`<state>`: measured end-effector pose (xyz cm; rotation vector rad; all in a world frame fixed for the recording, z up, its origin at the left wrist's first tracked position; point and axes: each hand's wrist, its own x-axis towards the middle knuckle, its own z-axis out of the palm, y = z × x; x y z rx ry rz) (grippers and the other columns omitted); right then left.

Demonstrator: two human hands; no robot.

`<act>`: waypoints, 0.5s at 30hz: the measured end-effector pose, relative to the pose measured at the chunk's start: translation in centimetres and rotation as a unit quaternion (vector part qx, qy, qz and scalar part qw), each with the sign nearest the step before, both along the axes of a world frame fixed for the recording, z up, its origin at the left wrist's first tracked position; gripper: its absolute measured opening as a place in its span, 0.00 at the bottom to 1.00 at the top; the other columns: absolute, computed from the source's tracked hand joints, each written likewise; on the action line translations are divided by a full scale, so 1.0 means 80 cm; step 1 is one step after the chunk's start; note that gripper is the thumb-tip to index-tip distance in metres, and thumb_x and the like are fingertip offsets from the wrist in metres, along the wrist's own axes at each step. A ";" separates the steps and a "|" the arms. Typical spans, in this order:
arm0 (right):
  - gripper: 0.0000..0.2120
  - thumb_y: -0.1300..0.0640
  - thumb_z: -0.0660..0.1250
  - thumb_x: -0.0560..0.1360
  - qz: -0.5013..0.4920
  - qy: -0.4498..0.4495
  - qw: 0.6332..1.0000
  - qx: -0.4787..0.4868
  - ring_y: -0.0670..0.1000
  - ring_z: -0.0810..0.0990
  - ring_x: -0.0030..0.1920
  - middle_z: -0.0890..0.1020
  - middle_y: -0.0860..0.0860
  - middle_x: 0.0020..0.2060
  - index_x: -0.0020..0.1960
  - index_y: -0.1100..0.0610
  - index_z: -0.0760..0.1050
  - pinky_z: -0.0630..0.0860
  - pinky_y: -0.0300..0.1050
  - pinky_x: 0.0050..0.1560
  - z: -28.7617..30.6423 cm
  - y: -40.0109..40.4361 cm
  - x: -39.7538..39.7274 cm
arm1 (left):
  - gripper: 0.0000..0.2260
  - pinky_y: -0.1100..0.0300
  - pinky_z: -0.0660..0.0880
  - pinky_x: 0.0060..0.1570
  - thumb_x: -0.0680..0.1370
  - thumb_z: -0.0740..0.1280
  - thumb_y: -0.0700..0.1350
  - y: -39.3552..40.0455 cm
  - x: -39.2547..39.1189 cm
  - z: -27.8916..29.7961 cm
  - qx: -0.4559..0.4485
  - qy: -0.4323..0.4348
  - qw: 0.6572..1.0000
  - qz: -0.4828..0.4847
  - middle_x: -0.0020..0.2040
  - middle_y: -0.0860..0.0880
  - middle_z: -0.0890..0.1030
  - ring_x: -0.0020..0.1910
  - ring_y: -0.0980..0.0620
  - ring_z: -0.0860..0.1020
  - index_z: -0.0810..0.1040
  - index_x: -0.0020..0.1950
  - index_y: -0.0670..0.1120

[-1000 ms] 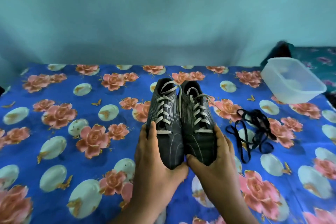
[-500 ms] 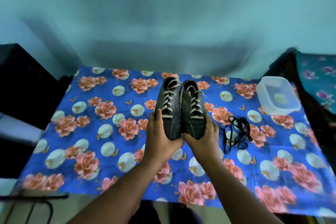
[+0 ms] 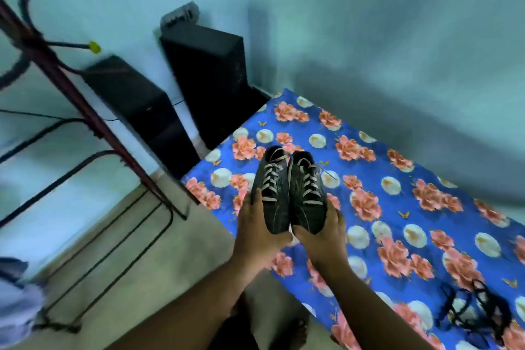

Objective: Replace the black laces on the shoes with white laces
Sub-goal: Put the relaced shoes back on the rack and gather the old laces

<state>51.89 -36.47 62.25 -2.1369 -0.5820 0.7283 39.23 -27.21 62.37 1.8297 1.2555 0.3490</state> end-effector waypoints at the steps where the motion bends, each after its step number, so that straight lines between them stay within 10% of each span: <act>1: 0.56 0.35 0.67 0.55 0.021 -0.001 1.000 -0.003 0.57 0.67 0.71 0.68 0.54 0.70 0.80 0.50 0.61 0.68 0.56 0.71 -0.001 0.015 -0.012 | 0.52 0.47 0.73 0.68 0.59 0.77 0.61 0.007 -0.018 0.002 0.009 -0.001 1.000 0.025 0.73 0.47 0.67 0.72 0.45 0.70 0.60 0.80 0.55; 5: 0.45 0.41 0.71 0.58 0.142 -0.024 0.989 0.022 0.55 0.72 0.62 0.75 0.51 0.57 0.74 0.49 0.69 0.74 0.56 0.63 -0.008 0.086 -0.083 | 0.58 0.46 0.64 0.75 0.58 0.78 0.64 0.036 -0.112 -0.001 -0.003 0.013 0.991 0.131 0.80 0.47 0.60 0.78 0.46 0.61 0.54 0.83 0.54; 10: 0.49 0.37 0.70 0.56 0.268 -0.002 0.963 0.012 0.49 0.69 0.62 0.74 0.54 0.61 0.75 0.51 0.67 0.67 0.43 0.62 -0.033 0.166 -0.186 | 0.57 0.48 0.59 0.78 0.64 0.79 0.59 0.067 -0.225 -0.014 -0.037 0.040 0.967 0.248 0.83 0.47 0.52 0.81 0.44 0.54 0.49 0.84 0.51; 15: 0.48 0.34 0.76 0.61 0.375 0.002 0.927 -0.025 0.50 0.74 0.68 0.75 0.50 0.67 0.76 0.45 0.65 0.74 0.52 0.67 -0.121 0.240 -0.264 | 0.56 0.43 0.68 0.73 0.59 0.73 0.61 0.101 -0.311 -0.061 -0.075 0.083 0.938 0.327 0.80 0.47 0.59 0.77 0.41 0.62 0.52 0.83 0.52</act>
